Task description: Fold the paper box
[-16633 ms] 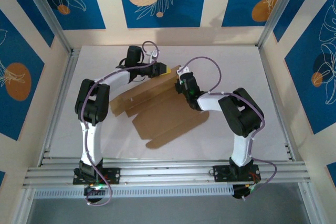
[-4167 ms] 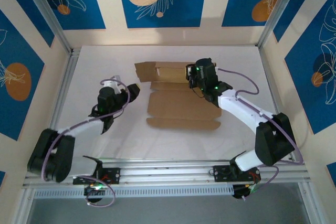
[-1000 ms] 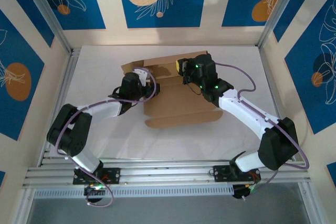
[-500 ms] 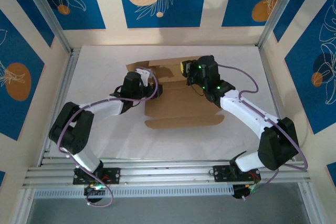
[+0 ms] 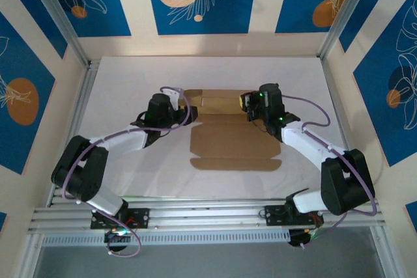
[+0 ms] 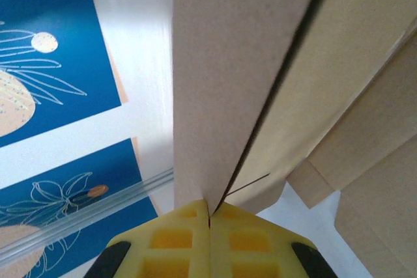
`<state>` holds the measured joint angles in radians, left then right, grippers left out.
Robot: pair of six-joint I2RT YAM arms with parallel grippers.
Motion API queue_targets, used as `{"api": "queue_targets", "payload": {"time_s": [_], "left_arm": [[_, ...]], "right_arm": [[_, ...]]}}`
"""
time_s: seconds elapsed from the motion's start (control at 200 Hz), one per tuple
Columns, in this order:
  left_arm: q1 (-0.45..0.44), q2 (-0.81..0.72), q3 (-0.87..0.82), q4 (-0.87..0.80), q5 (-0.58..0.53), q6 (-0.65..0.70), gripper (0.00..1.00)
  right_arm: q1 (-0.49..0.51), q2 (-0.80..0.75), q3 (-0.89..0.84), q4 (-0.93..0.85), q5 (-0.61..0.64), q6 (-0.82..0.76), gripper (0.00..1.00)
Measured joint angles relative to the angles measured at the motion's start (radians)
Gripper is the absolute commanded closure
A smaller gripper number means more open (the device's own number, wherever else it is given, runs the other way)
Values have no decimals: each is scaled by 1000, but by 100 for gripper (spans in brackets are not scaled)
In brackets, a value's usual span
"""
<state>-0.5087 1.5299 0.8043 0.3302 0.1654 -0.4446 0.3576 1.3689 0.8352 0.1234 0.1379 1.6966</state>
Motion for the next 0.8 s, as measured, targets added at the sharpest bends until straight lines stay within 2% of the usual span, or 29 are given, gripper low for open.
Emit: {"api": "queue_targets", "payload": {"time_s": [0.28,0.425,0.53,0.64,0.8], "left_arm": [[10,-296,14,-98,71,29,40],[61,-370,87,-208,27,68,38],[175,-332,124,-266,-31,45,40],[284,-211,124,-298,-68,3,41],[313,8,150,-369,-60,-23,43]], "right_arm": [[-43,0,0,27,-58,-44,100],[-53,0,-1,29,-77,-58,100],[-55,0,-10,44,-91,-62,100],[-58,2,-15,49,-104,-66,100],[-58,3,-15,50,-121,-66,100]]}}
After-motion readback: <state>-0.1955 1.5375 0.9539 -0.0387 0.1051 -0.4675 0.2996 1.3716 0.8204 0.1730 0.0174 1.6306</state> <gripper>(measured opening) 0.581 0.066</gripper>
